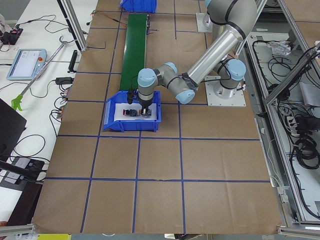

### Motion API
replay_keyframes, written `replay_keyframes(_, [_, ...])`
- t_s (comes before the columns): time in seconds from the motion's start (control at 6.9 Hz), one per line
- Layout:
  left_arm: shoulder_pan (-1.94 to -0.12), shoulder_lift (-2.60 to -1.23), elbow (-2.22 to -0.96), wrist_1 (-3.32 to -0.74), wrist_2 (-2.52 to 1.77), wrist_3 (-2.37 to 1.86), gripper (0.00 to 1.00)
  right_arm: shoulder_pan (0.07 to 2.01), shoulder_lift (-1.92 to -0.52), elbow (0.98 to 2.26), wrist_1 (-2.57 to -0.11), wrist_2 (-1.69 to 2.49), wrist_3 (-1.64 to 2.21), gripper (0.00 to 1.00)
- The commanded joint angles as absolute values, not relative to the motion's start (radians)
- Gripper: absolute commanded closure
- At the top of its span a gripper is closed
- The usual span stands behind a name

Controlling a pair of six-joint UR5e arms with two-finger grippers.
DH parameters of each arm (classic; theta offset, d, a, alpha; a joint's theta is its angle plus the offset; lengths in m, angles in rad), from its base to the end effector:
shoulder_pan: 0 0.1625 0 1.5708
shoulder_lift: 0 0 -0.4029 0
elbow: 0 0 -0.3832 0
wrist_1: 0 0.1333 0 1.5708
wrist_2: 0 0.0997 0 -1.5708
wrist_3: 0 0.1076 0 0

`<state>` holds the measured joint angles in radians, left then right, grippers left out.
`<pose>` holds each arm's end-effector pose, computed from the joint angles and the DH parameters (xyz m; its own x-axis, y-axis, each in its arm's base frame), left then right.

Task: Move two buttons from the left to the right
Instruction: 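Lower the left gripper into the bin and grasp the yellow button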

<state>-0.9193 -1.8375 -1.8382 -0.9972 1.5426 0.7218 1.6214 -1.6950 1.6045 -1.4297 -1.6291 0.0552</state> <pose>0.2190 -0.5120 0.2525 -0.9975 0.0707 -0.0049 0.0708 0.9963 -0.0482 0.1484 -0.4189 0.4846 -0.9981 0.0017 0.0609 0.0046 0.9989 0.0473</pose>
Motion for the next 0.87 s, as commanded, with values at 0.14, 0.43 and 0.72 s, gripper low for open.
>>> replay_keyframes(0.14, [-0.940, -1.831, -1.523, -1.424, 1.549, 0.703, 0.96, 1.621, -1.695, 1.605, -1.430, -1.629, 0.055, 0.00])
replay_keyframes(0.43, [-1.067, -1.833, -1.494, -1.410, 1.549, 0.617, 0.95, 1.621, -1.695, 1.603, -1.431, -1.629, 0.055, 0.00])
replay_keyframes(0.72, [-1.251, -1.839, -1.515, -1.372, 1.545, 0.366, 0.95, 1.621, -1.695, 1.603, -1.431, -1.629, 0.055, 0.00])
